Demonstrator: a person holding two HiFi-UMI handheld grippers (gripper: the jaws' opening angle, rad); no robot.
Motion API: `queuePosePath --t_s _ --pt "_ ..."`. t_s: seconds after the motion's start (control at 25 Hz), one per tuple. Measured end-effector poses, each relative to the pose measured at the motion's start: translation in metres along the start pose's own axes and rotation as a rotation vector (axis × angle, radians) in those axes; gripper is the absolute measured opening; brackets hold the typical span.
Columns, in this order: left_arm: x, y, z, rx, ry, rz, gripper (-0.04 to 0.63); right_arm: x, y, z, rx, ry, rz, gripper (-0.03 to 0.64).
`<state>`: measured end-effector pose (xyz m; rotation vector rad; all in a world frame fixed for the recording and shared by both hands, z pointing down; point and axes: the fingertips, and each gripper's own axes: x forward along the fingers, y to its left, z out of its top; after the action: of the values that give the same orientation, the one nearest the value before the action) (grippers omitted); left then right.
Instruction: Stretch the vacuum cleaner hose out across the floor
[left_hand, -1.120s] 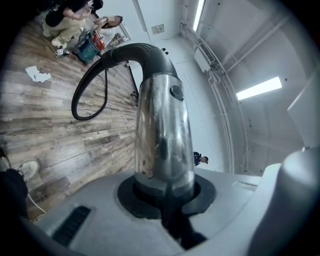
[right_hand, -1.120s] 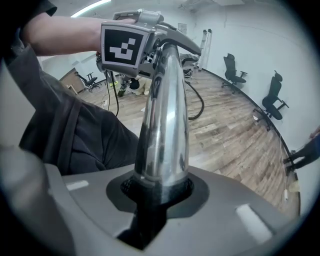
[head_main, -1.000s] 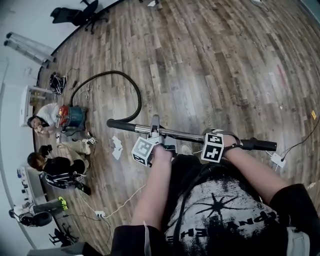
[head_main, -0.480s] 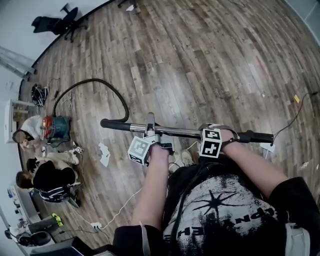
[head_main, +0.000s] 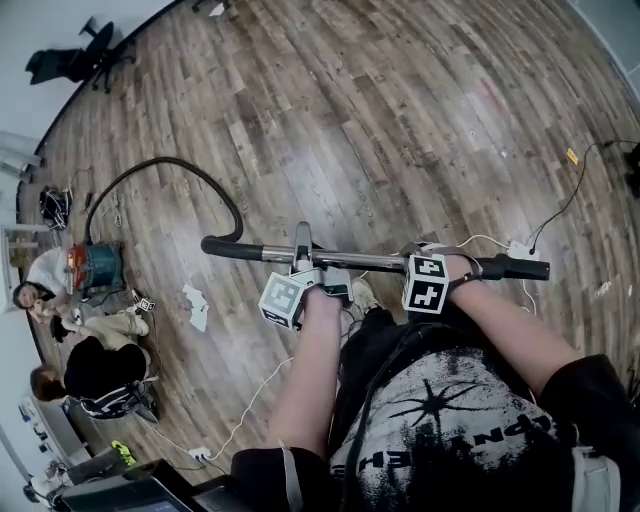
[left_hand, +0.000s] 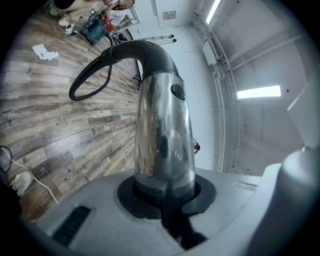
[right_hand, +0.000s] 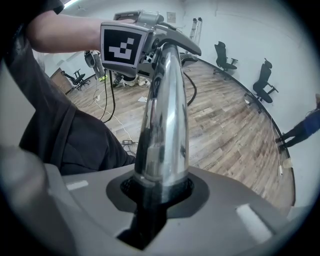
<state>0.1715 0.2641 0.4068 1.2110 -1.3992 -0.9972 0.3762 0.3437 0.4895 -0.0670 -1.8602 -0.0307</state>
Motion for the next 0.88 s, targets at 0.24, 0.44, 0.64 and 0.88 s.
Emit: queuePosePath --t_s 0.24,0.44,0.64,0.88 --pt "-0.019 -0.002 -0.036 0.024 -0.044 0.004 0.046 -0.009 0.013 -0.039 -0.035 -0.021 0.013 0.091" --pt "-0.032 -0.023 -0.095 0.028 -0.086 -0.061 0.046 -0.027 0.019 -0.096 -0.093 -0.049 -0.008 0.097" --pt "-0.046 -0.036 -0.147 0.055 -0.109 -0.083 0.046 -0.041 0.032 -0.144 -0.144 -0.077 0.0 0.104" --pt "-0.063 -0.039 -0.191 0.073 -0.124 -0.021 0.046 -0.05 0.052 -0.183 -0.142 -0.097 0.048 0.094"
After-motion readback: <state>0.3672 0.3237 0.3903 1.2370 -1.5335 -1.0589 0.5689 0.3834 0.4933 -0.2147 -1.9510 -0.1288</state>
